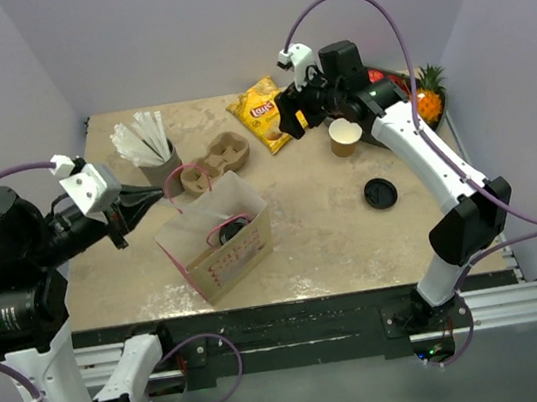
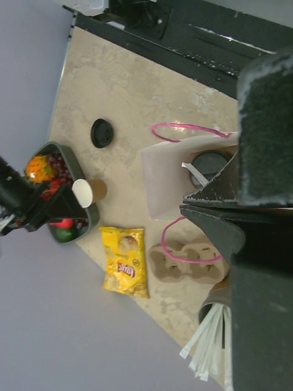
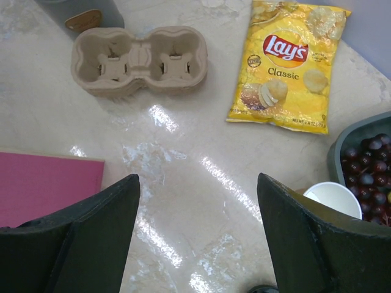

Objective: Pack the takeout coffee

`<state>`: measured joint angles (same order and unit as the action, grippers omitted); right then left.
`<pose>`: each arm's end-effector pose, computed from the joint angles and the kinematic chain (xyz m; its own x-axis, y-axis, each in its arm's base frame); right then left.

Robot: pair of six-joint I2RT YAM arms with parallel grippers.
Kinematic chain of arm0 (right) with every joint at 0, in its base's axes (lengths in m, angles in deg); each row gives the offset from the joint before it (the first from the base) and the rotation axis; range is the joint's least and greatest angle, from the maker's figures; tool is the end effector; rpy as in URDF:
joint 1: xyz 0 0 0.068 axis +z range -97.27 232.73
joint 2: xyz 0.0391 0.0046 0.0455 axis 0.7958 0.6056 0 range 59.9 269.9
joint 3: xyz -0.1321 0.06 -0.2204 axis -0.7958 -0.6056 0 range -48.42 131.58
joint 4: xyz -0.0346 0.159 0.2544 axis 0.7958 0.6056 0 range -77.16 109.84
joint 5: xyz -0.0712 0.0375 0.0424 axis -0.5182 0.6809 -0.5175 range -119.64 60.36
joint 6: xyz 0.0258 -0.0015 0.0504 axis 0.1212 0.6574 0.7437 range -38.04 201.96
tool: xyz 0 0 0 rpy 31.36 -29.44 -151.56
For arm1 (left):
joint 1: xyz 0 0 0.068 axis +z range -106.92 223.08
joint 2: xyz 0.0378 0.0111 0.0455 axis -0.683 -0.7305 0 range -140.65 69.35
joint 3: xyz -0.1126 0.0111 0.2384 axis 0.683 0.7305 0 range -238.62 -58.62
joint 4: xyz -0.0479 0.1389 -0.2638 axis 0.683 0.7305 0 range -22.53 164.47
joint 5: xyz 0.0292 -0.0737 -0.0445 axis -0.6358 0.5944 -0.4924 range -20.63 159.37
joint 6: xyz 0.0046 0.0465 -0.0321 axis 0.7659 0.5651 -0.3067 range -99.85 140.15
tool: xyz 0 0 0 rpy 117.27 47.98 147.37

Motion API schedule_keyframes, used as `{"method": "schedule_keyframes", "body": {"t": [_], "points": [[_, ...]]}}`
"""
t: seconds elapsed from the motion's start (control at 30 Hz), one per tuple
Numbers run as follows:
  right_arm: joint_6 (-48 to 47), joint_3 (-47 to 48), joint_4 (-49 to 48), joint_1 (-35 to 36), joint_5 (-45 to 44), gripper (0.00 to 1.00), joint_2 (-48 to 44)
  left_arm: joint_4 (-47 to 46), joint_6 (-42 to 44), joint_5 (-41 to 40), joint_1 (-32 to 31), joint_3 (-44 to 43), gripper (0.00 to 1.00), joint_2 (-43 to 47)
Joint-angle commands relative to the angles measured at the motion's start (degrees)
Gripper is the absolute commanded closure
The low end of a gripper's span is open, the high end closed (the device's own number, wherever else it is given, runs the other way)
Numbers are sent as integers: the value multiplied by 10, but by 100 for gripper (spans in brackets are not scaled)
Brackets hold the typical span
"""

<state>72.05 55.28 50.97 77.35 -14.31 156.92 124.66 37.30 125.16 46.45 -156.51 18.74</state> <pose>0.3828 0.1869 0.4009 -0.3628 -0.3487 -0.8642 -0.6793 0.7337 -0.0109 0.1062 -0.0266 0.5459 0.0659 0.1698 -0.9833 0.7962 0.5850 0.1544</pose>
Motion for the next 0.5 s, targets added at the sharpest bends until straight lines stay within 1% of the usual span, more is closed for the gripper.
{"method": "schedule_keyframes", "body": {"t": [0.0,0.03,0.17,0.33,0.47], "points": [[-5,-8,-6,-3,-7,20,-24,104,85,21,5,20,100,-11],[-4,-8,-4,-3,-7,20,-24,110,101,20,4,26,100,-13],[-3,-7,2,-4,0,19,-26,110,102,-7,5,45,100,-27],[4,-20,5,-4,18,19,-30,109,115,-18,4,36,100,-47],[8,-27,5,-3,25,19,-29,170,176,-23,4,20,100,-77]]}}
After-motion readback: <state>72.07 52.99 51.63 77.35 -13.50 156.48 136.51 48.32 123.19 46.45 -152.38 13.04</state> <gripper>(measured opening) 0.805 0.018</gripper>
